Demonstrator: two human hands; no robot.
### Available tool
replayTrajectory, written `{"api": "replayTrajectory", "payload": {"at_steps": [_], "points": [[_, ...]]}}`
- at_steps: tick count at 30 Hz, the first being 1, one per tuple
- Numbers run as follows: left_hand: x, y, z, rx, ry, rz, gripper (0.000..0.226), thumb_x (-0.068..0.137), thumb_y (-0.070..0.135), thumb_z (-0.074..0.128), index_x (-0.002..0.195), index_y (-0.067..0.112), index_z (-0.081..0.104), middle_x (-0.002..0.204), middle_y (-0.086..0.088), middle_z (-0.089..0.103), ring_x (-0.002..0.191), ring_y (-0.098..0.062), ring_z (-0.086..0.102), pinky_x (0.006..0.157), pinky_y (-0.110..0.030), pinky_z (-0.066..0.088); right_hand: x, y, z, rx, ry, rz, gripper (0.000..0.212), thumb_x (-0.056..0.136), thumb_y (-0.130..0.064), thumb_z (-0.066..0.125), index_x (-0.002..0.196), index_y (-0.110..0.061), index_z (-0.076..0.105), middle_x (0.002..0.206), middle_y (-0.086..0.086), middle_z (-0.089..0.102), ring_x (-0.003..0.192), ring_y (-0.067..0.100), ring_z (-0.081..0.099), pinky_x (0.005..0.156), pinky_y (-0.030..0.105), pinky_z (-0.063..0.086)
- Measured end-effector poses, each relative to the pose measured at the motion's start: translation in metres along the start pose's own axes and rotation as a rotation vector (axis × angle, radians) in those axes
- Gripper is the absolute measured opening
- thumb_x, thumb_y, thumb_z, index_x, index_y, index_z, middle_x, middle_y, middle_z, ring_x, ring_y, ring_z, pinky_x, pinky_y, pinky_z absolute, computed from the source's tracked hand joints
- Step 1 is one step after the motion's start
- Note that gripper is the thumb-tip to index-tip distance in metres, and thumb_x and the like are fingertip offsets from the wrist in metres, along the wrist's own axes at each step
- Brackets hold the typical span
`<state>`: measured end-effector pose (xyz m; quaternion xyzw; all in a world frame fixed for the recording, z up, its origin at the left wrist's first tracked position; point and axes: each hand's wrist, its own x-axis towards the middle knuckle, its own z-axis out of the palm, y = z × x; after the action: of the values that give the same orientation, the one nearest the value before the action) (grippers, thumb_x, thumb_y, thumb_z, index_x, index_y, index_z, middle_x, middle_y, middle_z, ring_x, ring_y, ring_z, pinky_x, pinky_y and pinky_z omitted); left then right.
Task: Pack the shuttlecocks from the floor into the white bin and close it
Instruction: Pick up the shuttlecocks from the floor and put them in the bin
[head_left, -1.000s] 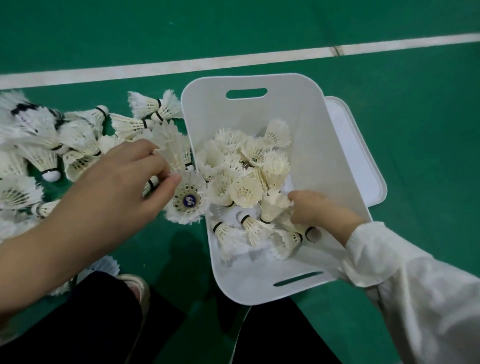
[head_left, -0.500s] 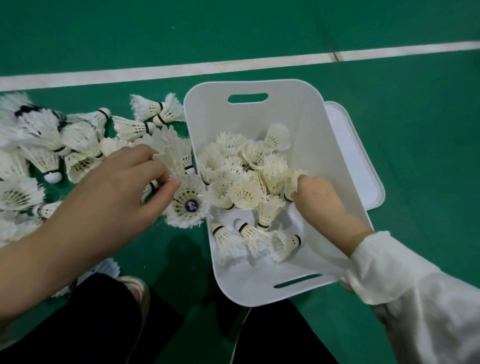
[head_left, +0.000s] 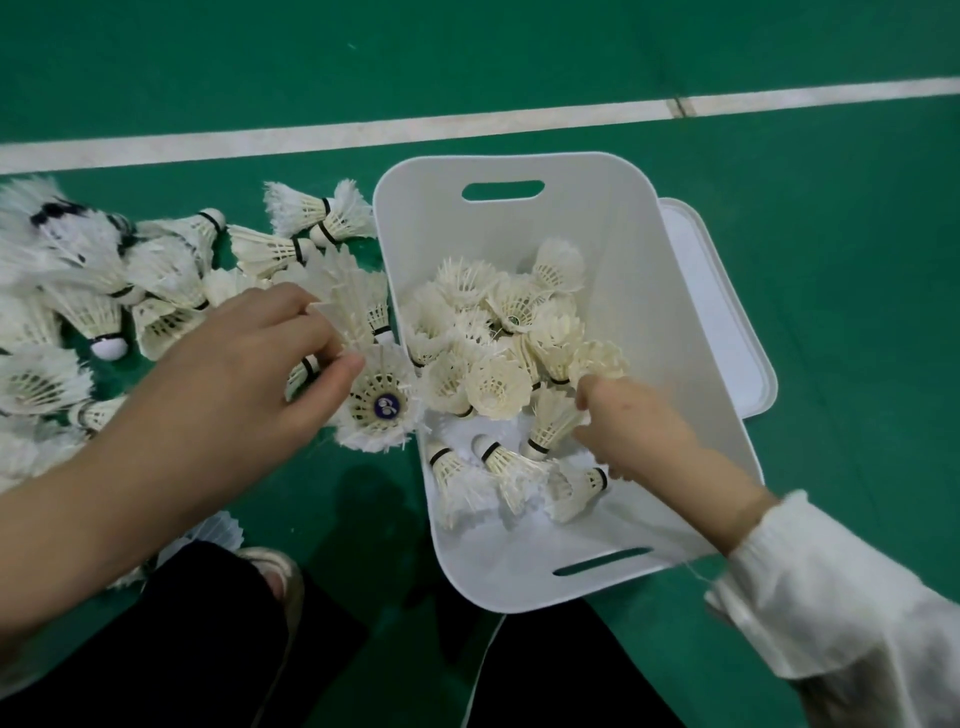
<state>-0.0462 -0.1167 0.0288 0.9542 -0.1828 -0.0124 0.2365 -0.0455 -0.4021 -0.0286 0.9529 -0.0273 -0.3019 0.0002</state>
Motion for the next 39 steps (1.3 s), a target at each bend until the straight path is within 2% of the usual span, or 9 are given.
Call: {"api": "replayTrajectory", "payload": {"at_steps": [2, 5, 9, 14, 20, 30, 33, 37, 39], "points": [[-0.002, -0.001, 0.001, -0.006, 0.000, 0.001, 0.034, 0.085, 0.046, 0.037, 0.070, 0.020, 0.053, 0.076, 0.006, 0.045, 0.075, -0.011, 0.040, 0.064, -0.027, 0.027, 0.004, -0.006, 0.012, 0.018, -0.095, 0.027, 0.018, 0.086, -0.011, 0.051, 0.103, -0.008, 0.055, 0.096, 0.012, 0.066, 0.076, 0.029, 0.062, 0.064, 0.030, 0.048], [-0.003, -0.004, -0.001, -0.015, 0.016, 0.001, 0.034, 0.086, 0.044, 0.039, 0.071, 0.018, 0.055, 0.076, 0.005, 0.046, 0.075, -0.015, 0.044, 0.065, -0.031, 0.033, 0.010, -0.013, 0.022, -0.050, 0.003, 0.034, 0.022, 0.086, -0.004, 0.047, 0.106, -0.007, 0.052, 0.098, 0.011, 0.066, 0.085, 0.030, 0.061, 0.063, 0.030, 0.044], [-0.001, -0.006, -0.002, 0.007, 0.022, -0.010, 0.035, 0.086, 0.044, 0.039, 0.071, 0.016, 0.056, 0.076, 0.005, 0.045, 0.074, -0.014, 0.043, 0.064, -0.029, 0.030, 0.013, -0.016, 0.018, -0.079, 0.153, 0.018, 0.040, 0.086, -0.004, 0.049, 0.121, -0.008, 0.031, 0.070, 0.004, 0.049, 0.061, 0.026, 0.048, 0.045, 0.027, 0.031], [0.000, -0.002, -0.001, -0.011, 0.003, -0.016, 0.035, 0.085, 0.045, 0.037, 0.071, 0.018, 0.055, 0.079, 0.004, 0.049, 0.078, -0.010, 0.040, 0.066, -0.026, 0.029, 0.016, -0.013, 0.017, -0.149, 0.062, -0.017, 0.027, 0.087, -0.004, 0.045, 0.113, -0.009, 0.052, 0.106, 0.012, 0.061, 0.097, 0.032, 0.060, 0.065, 0.032, 0.041], [-0.002, -0.006, 0.001, -0.018, 0.001, -0.017, 0.035, 0.085, 0.045, 0.038, 0.071, 0.018, 0.055, 0.081, 0.004, 0.050, 0.080, -0.011, 0.042, 0.067, -0.028, 0.031, 0.009, -0.017, 0.017, -0.257, -0.001, -0.003, 0.018, 0.087, -0.002, 0.049, 0.103, -0.005, 0.057, 0.093, 0.011, 0.059, 0.095, 0.030, 0.061, 0.064, 0.031, 0.043], [-0.002, -0.006, -0.001, -0.012, -0.005, -0.033, 0.034, 0.086, 0.046, 0.038, 0.072, 0.020, 0.055, 0.080, 0.006, 0.049, 0.080, -0.010, 0.042, 0.065, -0.021, 0.024, 0.014, -0.014, 0.019, -0.359, -0.094, 0.125, 0.025, 0.091, -0.003, 0.047, 0.113, -0.008, 0.058, 0.116, 0.006, 0.061, 0.107, 0.023, 0.060, 0.071, 0.028, 0.048], [-0.001, -0.005, -0.001, -0.020, -0.015, -0.028, 0.035, 0.086, 0.047, 0.037, 0.072, 0.019, 0.055, 0.080, 0.006, 0.048, 0.079, -0.012, 0.044, 0.066, -0.024, 0.028, 0.016, -0.008, 0.024, -0.210, -0.154, 0.140, 0.025, 0.093, -0.010, 0.046, 0.115, -0.004, 0.054, 0.119, 0.011, 0.059, 0.109, 0.027, 0.058, 0.079, 0.031, 0.048], [-0.003, -0.003, -0.003, -0.018, -0.018, -0.003, 0.032, 0.086, 0.044, 0.038, 0.072, 0.019, 0.053, 0.077, 0.006, 0.046, 0.076, -0.011, 0.042, 0.065, -0.023, 0.026, 0.012, -0.011, 0.021, -0.063, -0.096, 0.142, 0.007, 0.086, -0.008, 0.051, 0.084, -0.003, 0.056, 0.104, 0.016, 0.065, 0.087, 0.028, 0.062, 0.076, 0.032, 0.051], [-0.003, -0.002, -0.004, -0.026, -0.016, -0.007, 0.031, 0.086, 0.044, 0.038, 0.071, 0.020, 0.053, 0.077, 0.007, 0.046, 0.075, -0.009, 0.041, 0.065, -0.019, 0.024, 0.009, -0.015, 0.019, -0.070, -0.069, 0.089, 0.023, 0.084, -0.001, 0.048, 0.063, -0.010, 0.042, 0.095, 0.016, 0.067, 0.084, 0.029, 0.066, 0.070, 0.032, 0.054]]}}
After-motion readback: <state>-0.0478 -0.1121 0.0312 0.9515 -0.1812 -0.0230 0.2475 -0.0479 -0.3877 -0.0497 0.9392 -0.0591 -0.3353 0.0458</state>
